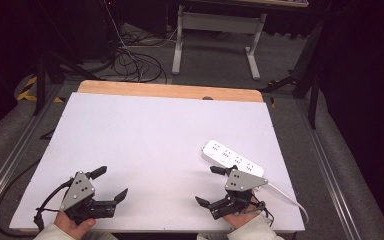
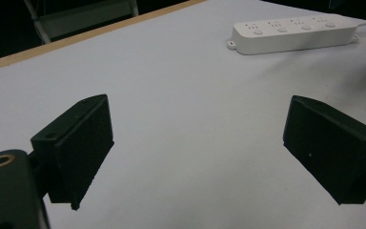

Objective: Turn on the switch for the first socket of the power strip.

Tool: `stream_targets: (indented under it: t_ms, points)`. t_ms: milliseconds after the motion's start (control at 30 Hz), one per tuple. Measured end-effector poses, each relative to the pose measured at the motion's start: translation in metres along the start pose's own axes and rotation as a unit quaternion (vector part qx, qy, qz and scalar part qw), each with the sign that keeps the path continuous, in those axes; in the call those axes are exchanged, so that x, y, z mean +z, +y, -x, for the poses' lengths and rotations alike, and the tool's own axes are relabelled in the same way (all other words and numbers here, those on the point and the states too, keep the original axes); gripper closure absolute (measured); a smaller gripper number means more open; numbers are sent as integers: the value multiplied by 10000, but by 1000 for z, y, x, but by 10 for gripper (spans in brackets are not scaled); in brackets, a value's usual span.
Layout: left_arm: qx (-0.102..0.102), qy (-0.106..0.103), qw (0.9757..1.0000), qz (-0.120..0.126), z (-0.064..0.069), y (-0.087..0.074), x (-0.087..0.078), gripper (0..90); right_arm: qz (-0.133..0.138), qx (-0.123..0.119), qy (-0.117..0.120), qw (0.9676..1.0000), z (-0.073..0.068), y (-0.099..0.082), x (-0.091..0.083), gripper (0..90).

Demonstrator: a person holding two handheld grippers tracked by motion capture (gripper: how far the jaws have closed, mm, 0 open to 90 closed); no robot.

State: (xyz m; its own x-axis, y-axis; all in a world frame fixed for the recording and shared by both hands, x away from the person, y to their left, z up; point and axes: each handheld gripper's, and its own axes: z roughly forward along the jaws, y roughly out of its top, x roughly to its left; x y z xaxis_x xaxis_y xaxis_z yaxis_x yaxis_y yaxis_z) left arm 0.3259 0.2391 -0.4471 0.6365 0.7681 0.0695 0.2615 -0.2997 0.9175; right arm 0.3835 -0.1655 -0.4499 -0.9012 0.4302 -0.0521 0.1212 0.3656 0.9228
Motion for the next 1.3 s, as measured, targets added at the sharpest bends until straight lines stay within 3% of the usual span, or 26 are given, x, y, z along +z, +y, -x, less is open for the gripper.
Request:
stream_targets:
  t_ms: [233, 1300]
  points:
    - [85, 108, 9999, 32, 1, 0, 0, 104, 8, -23, 13, 10000, -1, 0, 0, 19]
    - [154, 219, 9996, -28, 4, 0, 0, 106, -40, -127, 69, 9999, -2, 4, 0, 37]
